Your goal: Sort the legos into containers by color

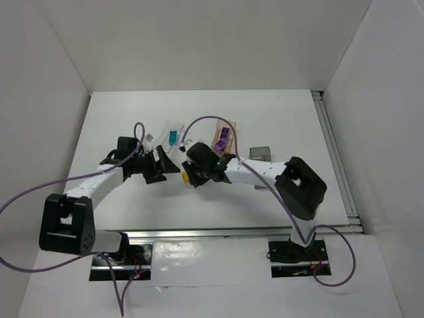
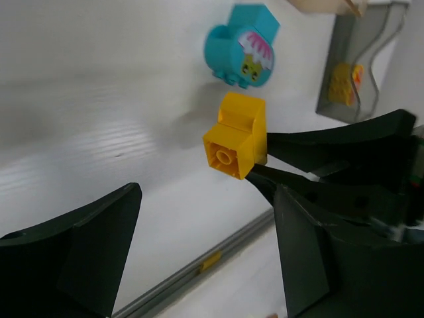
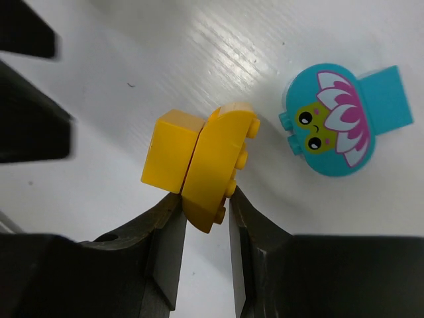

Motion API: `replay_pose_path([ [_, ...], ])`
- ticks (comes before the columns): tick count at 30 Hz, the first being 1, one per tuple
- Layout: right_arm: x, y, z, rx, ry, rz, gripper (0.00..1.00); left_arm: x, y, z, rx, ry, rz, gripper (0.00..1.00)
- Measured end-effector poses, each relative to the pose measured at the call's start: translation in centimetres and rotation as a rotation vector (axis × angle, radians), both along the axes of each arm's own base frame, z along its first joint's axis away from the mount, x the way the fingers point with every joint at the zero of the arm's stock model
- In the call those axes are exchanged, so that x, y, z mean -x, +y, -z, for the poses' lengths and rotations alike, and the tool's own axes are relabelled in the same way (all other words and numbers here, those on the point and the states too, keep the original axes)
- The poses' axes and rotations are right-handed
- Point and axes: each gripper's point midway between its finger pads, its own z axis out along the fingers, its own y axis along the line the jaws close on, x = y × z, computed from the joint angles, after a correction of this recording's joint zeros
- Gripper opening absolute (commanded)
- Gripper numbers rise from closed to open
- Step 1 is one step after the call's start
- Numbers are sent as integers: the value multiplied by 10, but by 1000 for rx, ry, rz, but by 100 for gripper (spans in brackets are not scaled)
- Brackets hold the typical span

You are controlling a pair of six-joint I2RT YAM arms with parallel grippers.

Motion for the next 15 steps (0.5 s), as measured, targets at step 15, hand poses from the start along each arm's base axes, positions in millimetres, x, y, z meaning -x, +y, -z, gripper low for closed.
replay_pose_path([
  [15, 3, -5, -52, -120, -80, 19, 19, 6, -53, -17, 320, -68, 240, 77],
])
